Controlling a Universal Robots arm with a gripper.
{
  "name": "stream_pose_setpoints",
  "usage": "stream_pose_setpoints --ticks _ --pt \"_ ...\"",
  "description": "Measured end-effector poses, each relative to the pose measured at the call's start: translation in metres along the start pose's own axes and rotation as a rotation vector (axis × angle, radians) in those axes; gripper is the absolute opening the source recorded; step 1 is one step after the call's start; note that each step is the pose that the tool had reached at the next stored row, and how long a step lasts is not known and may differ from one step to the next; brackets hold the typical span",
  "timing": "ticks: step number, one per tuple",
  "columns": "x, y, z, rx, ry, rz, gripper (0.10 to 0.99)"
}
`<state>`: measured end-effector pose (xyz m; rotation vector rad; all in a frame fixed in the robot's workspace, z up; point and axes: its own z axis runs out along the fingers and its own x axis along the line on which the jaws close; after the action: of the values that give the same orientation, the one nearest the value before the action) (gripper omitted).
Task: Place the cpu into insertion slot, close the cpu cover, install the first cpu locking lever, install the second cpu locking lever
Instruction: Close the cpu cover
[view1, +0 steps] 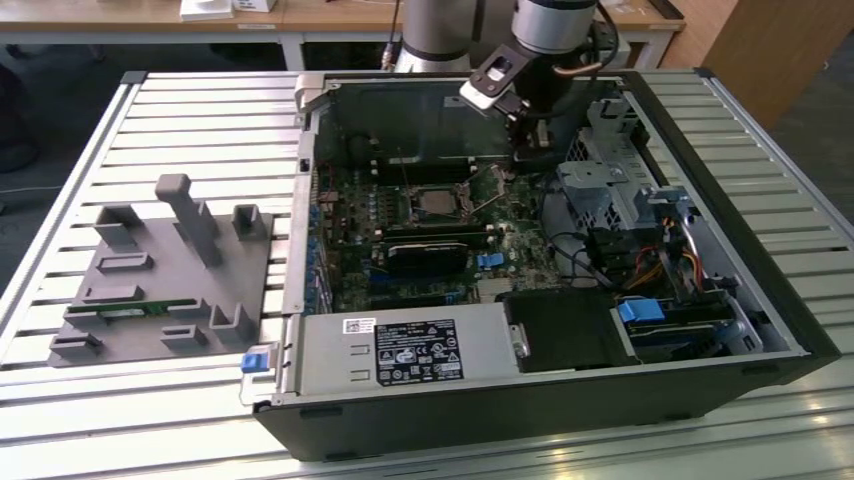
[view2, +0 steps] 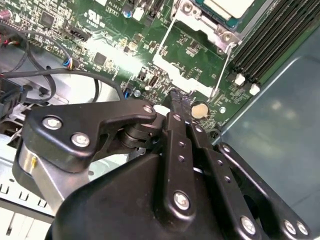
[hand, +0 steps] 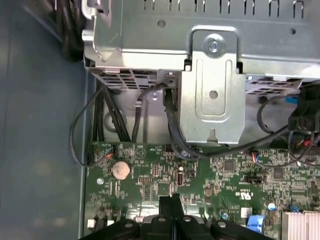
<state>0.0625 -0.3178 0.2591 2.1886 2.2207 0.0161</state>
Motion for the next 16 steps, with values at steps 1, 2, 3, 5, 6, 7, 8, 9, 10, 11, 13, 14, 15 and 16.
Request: stream_pose_setpoints --ticks 1,2,3,5,6,7,8,9,10,11,13,14,15,16 --pt "0.0002 0.0010 0.0012 0.001 0.0000 0.000 0.122" --pt "0.0003 0.0015 0.0021 0.002 -0.0001 0.000 0.122" --pt "0.0004 0.0019 0.0033 0.003 -0.0004 0.000 0.122" --pt "0.0007 0.0020 0.0058 0.005 -0.0014 0.000 0.122" --pt "0.0009 0.0022 0.0071 0.006 -0.0015 0.000 0.122" --pt "0.0010 0.0024 0.0081 0.007 -0.0013 0.000 0.122" --pt "0.0012 0.0029 0.0090 0.009 -0.0014 0.000 0.122" --pt "0.0014 0.0038 0.0098 0.010 -0.0014 0.000 0.122" --pt "0.0017 0.0045 0.0108 0.011 -0.0013 0.000 0.122" --pt "0.0019 0.0049 0.0118 0.012 -0.0013 0.000 0.122" --pt "0.0024 0.0052 0.0140 0.013 -0.0013 0.000 0.122" --pt "0.0025 0.0052 0.0151 0.013 -0.0014 0.000 0.122" --pt "0.0027 0.0052 0.0162 0.013 -0.0014 0.000 0.122" --pt "0.0029 0.0052 0.0171 0.013 -0.0014 0.000 0.122"
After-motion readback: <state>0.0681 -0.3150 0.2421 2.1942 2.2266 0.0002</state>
